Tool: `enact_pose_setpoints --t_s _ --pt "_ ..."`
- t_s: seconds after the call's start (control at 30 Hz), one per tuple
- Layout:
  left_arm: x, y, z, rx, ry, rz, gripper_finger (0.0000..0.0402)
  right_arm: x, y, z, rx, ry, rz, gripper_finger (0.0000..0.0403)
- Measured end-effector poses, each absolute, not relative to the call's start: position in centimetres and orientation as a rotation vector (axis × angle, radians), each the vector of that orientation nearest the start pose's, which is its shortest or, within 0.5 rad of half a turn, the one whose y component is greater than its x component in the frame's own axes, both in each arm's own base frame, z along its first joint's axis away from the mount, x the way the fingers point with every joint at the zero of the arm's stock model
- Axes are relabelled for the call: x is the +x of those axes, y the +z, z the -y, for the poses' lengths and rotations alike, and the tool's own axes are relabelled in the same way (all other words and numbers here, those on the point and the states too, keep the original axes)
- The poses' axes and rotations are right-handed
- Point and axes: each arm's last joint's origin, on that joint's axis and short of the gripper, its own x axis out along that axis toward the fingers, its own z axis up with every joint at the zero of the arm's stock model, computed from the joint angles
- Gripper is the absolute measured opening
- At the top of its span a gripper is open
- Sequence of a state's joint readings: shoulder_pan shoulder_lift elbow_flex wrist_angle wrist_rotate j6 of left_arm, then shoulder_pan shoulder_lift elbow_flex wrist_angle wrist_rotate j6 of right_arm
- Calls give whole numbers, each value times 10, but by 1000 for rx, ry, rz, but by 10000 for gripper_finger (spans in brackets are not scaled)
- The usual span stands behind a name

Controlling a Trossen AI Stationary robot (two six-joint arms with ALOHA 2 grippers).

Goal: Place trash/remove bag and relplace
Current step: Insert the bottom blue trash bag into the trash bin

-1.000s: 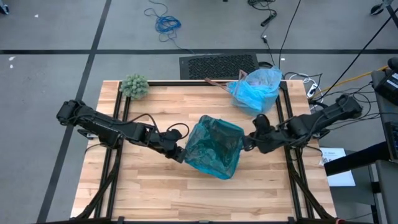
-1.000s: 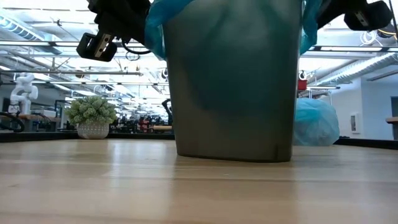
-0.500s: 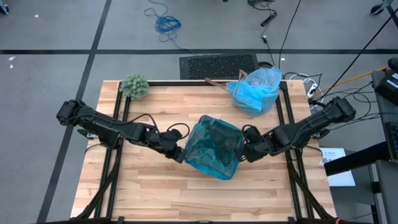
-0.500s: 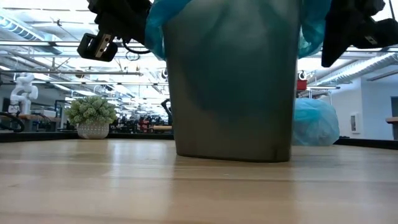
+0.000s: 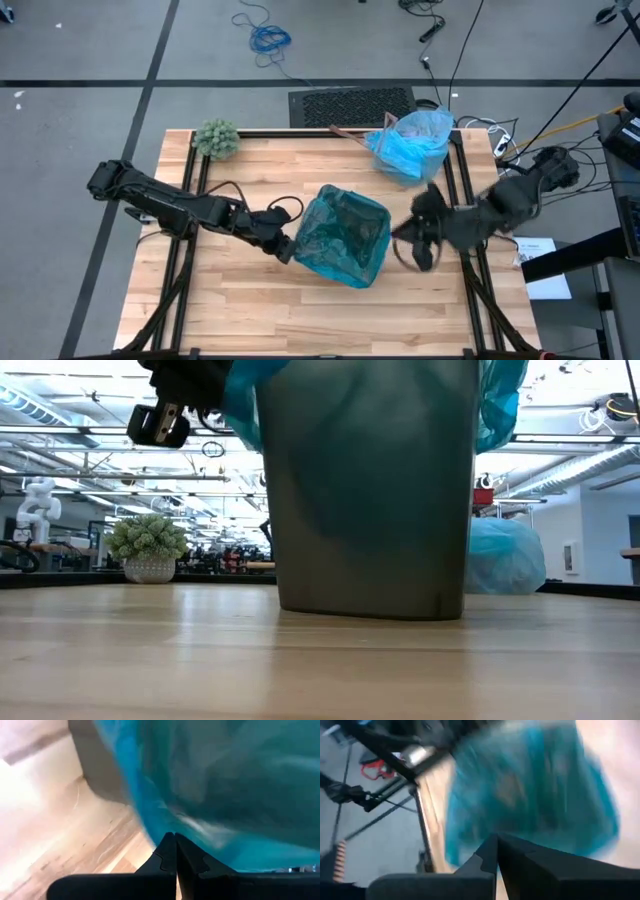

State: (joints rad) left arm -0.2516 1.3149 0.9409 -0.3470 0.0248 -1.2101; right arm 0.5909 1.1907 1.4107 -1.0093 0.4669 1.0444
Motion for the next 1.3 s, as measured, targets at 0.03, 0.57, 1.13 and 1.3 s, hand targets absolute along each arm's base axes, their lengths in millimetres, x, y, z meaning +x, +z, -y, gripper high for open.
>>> enact_pose_setpoints --t_s 0.03,0.57,1.13,1.3 --pt "265 264 69 -1056 195 -765 0 191 407 -104 536 -209 -622 0" --pt "249 274 74 -983 217 -742 0 336 415 -23 -133 262 -948 0" --pt "257 252 99 -911 333 -740 0 387 360 -50 -229 440 -1064 0" --pt "256 252 101 -903 338 -732 0 398 342 -50 -263 435 -1114 0"
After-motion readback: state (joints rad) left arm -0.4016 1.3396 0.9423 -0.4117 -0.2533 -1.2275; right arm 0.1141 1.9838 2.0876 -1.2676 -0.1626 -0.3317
